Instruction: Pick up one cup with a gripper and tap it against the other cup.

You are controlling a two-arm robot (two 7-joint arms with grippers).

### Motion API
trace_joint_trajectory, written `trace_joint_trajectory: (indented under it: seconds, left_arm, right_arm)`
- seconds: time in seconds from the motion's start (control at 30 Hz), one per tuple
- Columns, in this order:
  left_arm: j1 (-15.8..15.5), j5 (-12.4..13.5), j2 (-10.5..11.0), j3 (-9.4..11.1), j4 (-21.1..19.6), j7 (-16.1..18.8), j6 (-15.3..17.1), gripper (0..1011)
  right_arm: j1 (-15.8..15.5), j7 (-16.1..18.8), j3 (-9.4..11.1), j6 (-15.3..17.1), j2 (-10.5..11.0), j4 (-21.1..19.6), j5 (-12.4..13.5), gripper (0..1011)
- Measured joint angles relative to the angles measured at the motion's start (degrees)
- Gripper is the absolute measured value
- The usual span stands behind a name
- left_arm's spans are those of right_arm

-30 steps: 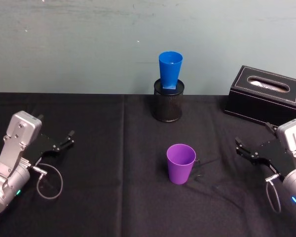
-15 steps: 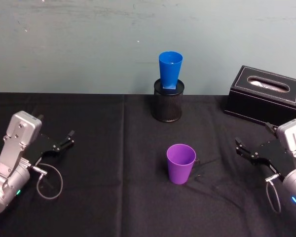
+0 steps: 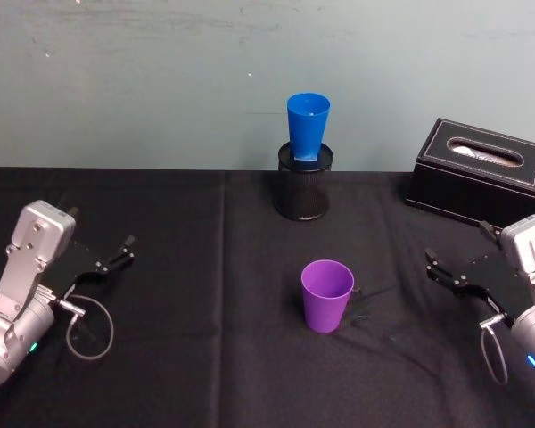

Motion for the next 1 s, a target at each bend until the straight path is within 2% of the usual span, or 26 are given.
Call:
trace_joint_trajectory:
  seconds: [0.17, 0.4, 0.5, 0.6, 0.63, 0.7, 0.73, 0.8, 0.83, 0.87, 1.0]
  left_arm:
    - [0.0, 0.0, 0.0, 0.0, 0.0, 0.0, 0.0, 1011]
    - [0.0, 0.0, 0.0, 0.0, 0.0, 0.0, 0.0, 1011]
    - [0.0, 0.0, 0.0, 0.0, 0.0, 0.0, 0.0, 1011]
    - [0.0, 0.0, 0.0, 0.0, 0.0, 0.0, 0.0, 1012]
    - [0.0, 0.0, 0.0, 0.0, 0.0, 0.0, 0.0, 1011]
    - [0.0, 0.0, 0.0, 0.0, 0.0, 0.0, 0.0, 1011]
    - [0.0, 0.0, 0.0, 0.0, 0.0, 0.0, 0.0, 1011]
    - [0.0, 0.0, 0.0, 0.0, 0.0, 0.0, 0.0, 1011]
    - [0.0, 0.0, 0.0, 0.0, 0.0, 0.0, 0.0, 1011]
    - [0.0, 0.0, 0.0, 0.0, 0.0, 0.0, 0.0, 1011]
    - [0.0, 0.0, 0.0, 0.0, 0.0, 0.0, 0.0, 1011]
  right_arm:
    - [0.0, 0.3, 0.3, -0.3, -0.1, -0.1, 0.2, 1004]
    - [-1.7, 7.3, 2.2, -2.4, 1.0, -2.8, 4.9, 1004]
    - [-3.3, 12.3, 3.6, -3.5, 2.6, -4.3, 8.4, 1004]
    - [-4.4, 15.7, 4.1, -4.1, 3.9, -4.9, 10.4, 1004]
    - [-4.9, 18.5, 4.3, -4.6, 4.8, -5.0, 11.7, 1004]
    - [-5.3, 21.8, 4.4, -5.4, 5.8, -5.0, 12.9, 1004]
    - [-5.6, 24.7, 4.3, -6.4, 6.6, -4.9, 13.4, 1004]
    - [-5.9, 26.9, 4.0, -7.5, 7.2, -4.6, 13.6, 1004]
    - [-6.0, 29.7, 3.7, -8.8, 7.7, -4.1, 13.9, 1004]
    - [-6.0, 31.1, 3.5, -9.3, 7.9, -3.9, 14.0, 1004]
    - [-5.5, 36.7, 2.2, -11.0, 8.2, -3.0, 14.3, 1004]
